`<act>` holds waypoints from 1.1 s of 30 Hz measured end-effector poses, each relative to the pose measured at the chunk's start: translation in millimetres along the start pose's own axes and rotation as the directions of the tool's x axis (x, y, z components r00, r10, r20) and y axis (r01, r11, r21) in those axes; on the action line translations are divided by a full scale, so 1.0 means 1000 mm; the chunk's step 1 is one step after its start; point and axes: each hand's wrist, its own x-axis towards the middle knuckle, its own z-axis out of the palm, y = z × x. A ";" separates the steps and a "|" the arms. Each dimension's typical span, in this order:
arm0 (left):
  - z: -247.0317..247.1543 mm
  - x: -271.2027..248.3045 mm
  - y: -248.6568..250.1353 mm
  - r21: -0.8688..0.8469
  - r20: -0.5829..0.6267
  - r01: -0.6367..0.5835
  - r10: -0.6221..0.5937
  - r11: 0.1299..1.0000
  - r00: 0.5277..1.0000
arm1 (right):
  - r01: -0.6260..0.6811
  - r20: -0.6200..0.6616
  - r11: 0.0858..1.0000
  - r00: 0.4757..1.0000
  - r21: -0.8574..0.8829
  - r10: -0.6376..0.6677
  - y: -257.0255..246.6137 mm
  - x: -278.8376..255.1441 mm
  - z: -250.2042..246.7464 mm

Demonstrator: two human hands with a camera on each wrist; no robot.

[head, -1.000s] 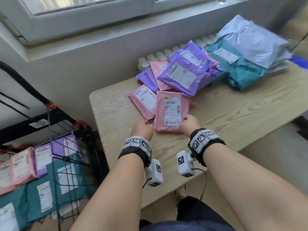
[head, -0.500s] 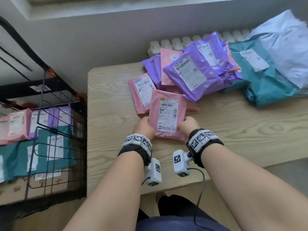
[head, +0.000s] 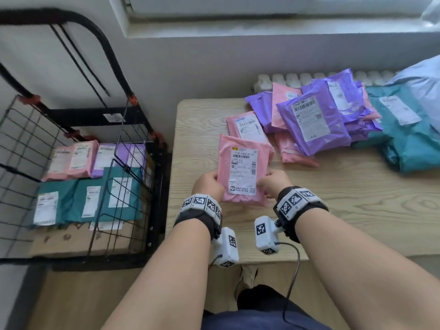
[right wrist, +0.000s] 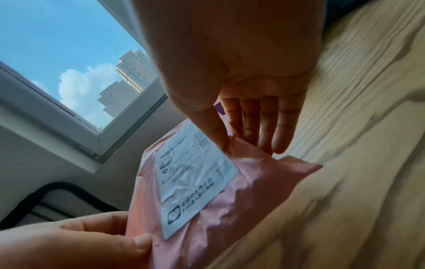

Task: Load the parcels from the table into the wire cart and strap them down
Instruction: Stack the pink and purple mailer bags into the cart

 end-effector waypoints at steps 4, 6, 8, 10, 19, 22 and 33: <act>-0.040 -0.023 -0.052 -0.028 -0.110 0.060 -0.062 0.998 0.992 | 0.034 0.047 0.999 0.998 0.006 -0.035 -0.027 -0.038 0.055; -0.064 -0.037 -0.085 -0.016 -0.172 0.095 -0.096 0.995 0.980 | 0.043 0.061 0.999 0.997 -0.001 -0.043 -0.039 -0.058 0.091; -0.090 -0.050 -0.122 -0.012 -0.224 0.135 -0.135 0.991 0.965 | 0.069 0.086 0.998 0.994 -0.008 -0.068 -0.052 -0.084 0.131; -0.119 -0.062 -0.159 -0.027 -0.256 0.168 -0.169 0.985 0.952 | 0.098 0.114 0.995 0.989 -0.013 -0.096 -0.067 -0.110 0.172; -0.223 -0.105 -0.280 -0.186 -0.337 0.313 -0.360 0.931 0.870 | 0.266 0.176 0.960 0.953 -0.092 -0.248 -0.121 -0.185 0.312; -0.242 -0.103 -0.300 -0.257 -0.347 0.334 -0.410 0.907 0.844 | 0.331 0.198 0.930 0.934 -0.158 -0.298 -0.140 -0.191 0.341; -0.297 -0.032 -0.343 -0.501 -0.149 0.495 -0.635 0.709 0.758 | 0.520 0.415 0.746 0.838 -0.416 -0.354 -0.221 -0.140 0.423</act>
